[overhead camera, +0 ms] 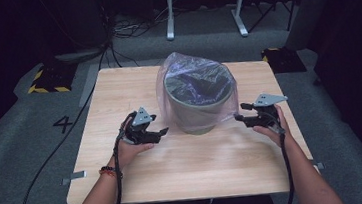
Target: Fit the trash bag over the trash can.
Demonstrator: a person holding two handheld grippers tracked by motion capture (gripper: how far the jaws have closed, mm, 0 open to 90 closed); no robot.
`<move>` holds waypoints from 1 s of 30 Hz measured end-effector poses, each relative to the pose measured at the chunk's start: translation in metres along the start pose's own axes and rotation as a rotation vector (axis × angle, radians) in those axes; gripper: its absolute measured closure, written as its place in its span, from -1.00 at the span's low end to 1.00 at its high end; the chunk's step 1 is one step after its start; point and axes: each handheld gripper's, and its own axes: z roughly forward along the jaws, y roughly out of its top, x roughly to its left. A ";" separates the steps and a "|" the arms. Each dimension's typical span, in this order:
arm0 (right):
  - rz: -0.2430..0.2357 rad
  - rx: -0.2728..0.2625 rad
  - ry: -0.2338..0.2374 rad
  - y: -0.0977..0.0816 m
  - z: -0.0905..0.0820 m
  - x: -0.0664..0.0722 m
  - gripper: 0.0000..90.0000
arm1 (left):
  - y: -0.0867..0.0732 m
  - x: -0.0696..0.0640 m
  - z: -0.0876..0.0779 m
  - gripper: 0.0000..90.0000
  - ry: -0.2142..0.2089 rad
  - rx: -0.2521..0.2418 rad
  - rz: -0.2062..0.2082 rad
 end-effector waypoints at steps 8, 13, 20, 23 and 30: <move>-0.053 -0.014 0.056 0.006 -0.024 0.003 -0.33 | 0.022 0.010 -0.018 -0.49 0.039 -0.070 -0.027; -0.053 0.104 -0.044 0.000 -0.020 -0.004 -0.35 | 0.031 0.016 -0.019 -0.45 0.065 -0.080 -0.036; 0.019 0.004 -0.115 0.009 -0.037 -0.023 -0.19 | 0.050 0.030 -0.021 -0.39 0.096 -0.121 -0.041; -0.009 -0.073 -0.160 0.038 -0.049 -0.027 -0.04 | 0.062 0.037 -0.023 -0.30 0.088 -0.141 -0.051; -0.060 -0.126 -0.149 0.103 -0.046 -0.040 0.28 | 0.110 0.046 -0.023 0.00 0.064 -0.201 -0.017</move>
